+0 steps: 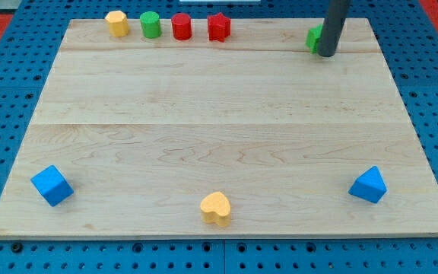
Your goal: Slide the green star towards the top center of the board
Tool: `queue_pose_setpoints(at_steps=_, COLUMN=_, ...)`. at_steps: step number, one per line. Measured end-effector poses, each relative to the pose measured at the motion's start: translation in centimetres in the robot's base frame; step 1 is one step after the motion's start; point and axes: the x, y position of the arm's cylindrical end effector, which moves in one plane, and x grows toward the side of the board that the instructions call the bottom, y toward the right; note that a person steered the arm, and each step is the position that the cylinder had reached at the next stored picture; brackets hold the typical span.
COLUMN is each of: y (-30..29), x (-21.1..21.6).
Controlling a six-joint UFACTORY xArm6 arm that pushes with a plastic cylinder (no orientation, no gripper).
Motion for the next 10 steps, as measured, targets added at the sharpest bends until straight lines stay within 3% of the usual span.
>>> queue_pose_setpoints(at_steps=1, y=3.3, x=0.3)
queue_pose_setpoints(at_steps=3, y=3.3, x=-2.6)
queue_pose_setpoints(at_steps=8, y=-6.2, x=-5.4)
queue_pose_setpoints(at_steps=10, y=-4.4, x=-3.3)
